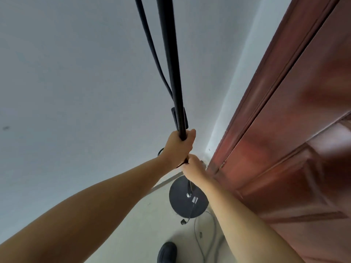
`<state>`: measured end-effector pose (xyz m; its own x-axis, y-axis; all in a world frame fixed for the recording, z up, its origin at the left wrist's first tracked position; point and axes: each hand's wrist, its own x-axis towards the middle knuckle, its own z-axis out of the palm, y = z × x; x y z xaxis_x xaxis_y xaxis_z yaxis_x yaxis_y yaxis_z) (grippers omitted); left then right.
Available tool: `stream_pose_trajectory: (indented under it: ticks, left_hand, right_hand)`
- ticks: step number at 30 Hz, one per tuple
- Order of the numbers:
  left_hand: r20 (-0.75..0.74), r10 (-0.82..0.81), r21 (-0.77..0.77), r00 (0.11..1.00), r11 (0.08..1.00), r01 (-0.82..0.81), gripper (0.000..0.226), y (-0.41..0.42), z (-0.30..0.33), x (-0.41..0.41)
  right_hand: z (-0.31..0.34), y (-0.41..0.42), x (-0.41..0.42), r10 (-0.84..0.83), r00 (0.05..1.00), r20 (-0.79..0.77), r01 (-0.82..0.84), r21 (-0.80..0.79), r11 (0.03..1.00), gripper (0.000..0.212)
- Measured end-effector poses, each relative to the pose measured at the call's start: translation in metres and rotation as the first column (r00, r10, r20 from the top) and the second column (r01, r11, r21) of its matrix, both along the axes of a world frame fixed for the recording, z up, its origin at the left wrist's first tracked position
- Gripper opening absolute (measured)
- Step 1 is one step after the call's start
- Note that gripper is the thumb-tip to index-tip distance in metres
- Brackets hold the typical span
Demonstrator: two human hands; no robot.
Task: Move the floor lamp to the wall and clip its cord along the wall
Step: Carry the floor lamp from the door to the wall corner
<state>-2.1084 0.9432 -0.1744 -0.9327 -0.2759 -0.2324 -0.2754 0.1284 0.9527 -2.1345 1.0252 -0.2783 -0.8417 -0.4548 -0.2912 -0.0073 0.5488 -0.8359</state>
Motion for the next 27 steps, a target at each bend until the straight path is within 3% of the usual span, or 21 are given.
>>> stream_pose_trajectory:
  ticks: [6,13,19,27]
  left_hand:
    - [-0.034,0.129,-0.023,0.991,0.991,-0.13,0.035,-0.049,0.102,0.106]
    - [-0.055,0.387,-0.006,0.921,0.922,-0.388,0.04,-0.116,0.156,0.281]
    - [-0.048,0.636,0.055,0.77,0.772,-0.634,0.04,-0.183,0.155,0.477]
    - [-0.029,0.853,0.069,0.52,0.521,-0.851,0.043,-0.258,0.17,0.724]
  right_hand:
    - [0.11,-0.046,0.087,0.258,0.964,0.067,-0.258,-0.001,0.966,0.037]
    - [0.158,-0.125,0.233,0.542,0.838,0.06,-0.545,0.045,0.837,0.032]
    - [0.161,-0.211,0.412,0.743,0.667,0.06,-0.745,0.089,0.662,0.032]
    - [0.179,-0.316,0.644,0.938,0.344,0.032,-0.936,0.087,0.34,0.036]
